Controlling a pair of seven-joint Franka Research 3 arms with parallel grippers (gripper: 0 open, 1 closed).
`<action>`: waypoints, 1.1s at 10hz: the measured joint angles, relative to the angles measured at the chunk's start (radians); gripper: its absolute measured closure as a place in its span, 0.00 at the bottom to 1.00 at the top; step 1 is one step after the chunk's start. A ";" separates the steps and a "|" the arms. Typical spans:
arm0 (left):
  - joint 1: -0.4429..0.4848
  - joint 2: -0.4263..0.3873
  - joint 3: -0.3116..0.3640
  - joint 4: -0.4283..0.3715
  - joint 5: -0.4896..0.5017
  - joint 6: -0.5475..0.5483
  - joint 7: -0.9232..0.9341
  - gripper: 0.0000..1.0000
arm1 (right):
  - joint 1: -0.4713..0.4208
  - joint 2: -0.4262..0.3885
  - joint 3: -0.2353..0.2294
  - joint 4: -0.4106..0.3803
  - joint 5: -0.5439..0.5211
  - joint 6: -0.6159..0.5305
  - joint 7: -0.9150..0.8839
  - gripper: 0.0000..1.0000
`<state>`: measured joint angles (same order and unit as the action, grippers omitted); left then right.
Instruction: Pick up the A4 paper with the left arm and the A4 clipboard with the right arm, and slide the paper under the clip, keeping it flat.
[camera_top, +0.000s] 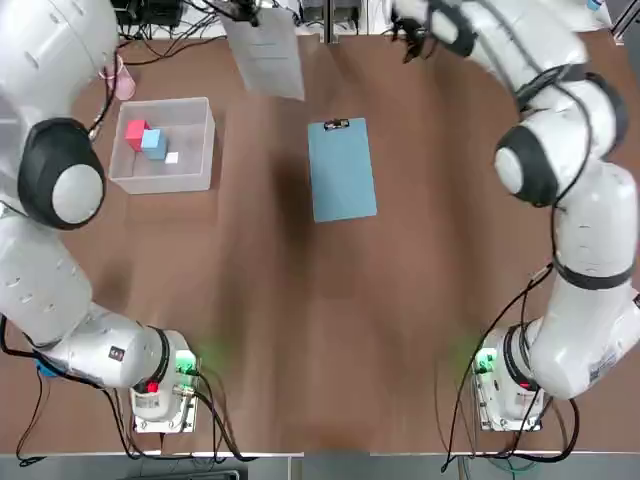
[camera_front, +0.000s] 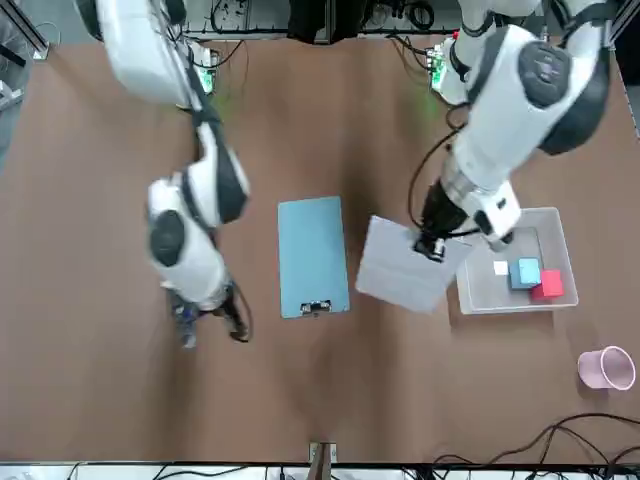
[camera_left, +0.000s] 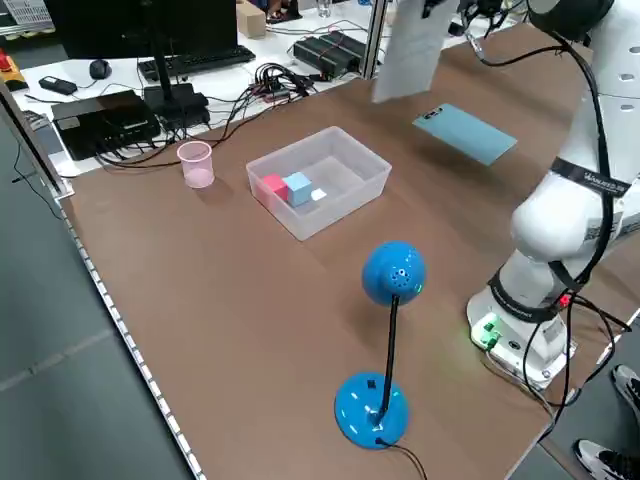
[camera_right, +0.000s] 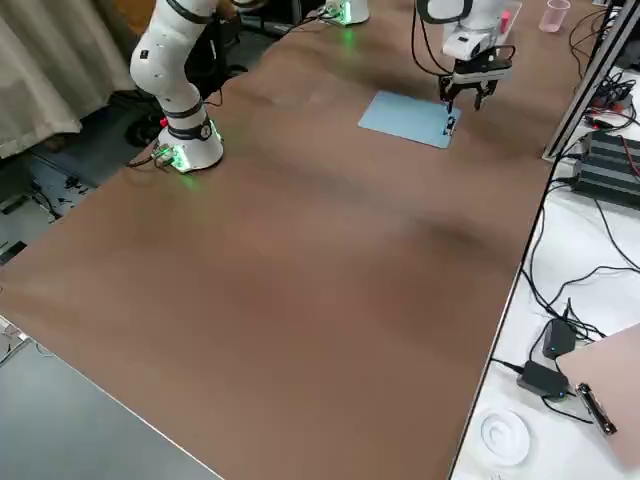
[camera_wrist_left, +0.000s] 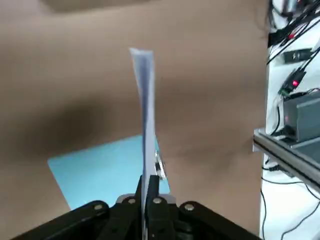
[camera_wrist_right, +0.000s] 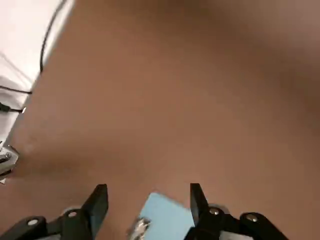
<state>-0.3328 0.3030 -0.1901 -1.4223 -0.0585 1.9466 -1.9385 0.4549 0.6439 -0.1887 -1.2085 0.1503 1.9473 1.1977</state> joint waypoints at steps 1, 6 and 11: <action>-0.045 0.009 -0.001 -0.005 0.005 0.013 -0.077 0.99 | -0.050 -0.070 0.000 -0.061 0.000 -0.005 -0.175 0.25; -0.216 0.029 0.000 -0.157 0.041 0.215 -0.432 0.99 | -0.235 -0.444 -0.002 -0.414 -0.012 -0.068 -0.897 0.00; -0.281 0.037 0.006 -0.238 0.092 0.335 -0.559 0.99 | -0.269 -0.673 0.013 -0.465 -0.137 -0.300 -1.097 0.00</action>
<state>-0.6137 0.3399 -0.1839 -1.6601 0.0332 2.2812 -2.4977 0.1863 -0.0295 -0.1758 -1.6738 0.0131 1.6478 0.1005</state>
